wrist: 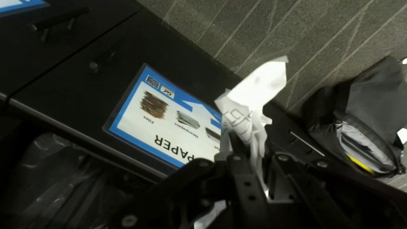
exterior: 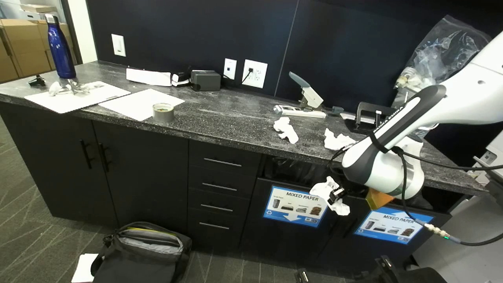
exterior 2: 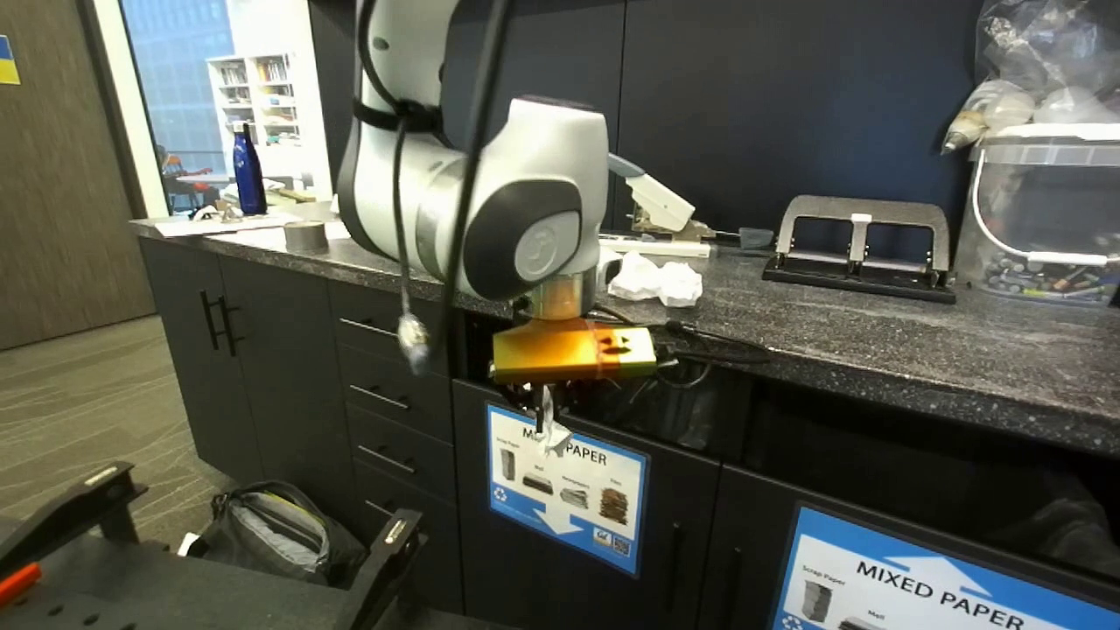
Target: Remove all the paper trash from the table and put them in the bin on the left
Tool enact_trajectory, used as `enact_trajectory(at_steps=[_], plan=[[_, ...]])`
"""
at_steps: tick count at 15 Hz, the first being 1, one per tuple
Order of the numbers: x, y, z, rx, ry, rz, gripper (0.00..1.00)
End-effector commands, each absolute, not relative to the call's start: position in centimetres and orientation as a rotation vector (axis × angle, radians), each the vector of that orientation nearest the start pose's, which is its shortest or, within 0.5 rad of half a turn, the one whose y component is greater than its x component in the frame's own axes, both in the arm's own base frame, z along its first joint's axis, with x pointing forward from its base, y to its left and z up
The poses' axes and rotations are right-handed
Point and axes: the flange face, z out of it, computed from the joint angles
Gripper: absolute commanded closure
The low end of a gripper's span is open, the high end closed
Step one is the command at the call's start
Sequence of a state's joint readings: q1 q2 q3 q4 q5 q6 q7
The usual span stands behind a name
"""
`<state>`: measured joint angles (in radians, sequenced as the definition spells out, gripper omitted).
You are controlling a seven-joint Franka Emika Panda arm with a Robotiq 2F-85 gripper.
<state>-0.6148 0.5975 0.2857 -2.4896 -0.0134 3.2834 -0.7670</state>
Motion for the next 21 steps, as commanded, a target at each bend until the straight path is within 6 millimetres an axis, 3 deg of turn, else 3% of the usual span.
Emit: enact_trajectory(at_steps=[1, 4, 7, 15, 21], plan=[[46.8, -14.6, 6.7, -3.081, -0.436, -0.599, 0.85], [48.5, -14.6, 5.3, -3.116, -0.26, -0.742, 0.85], [50.4, -13.1, 4.5, -3.127, -0.109, -0.901, 0.86], [53.5, -8.2, 2.4, -3.152, 0.055, -1.142, 0.9], [54.8, -5.5, 0.4, -3.134, 0.068, -1.215, 0.9]])
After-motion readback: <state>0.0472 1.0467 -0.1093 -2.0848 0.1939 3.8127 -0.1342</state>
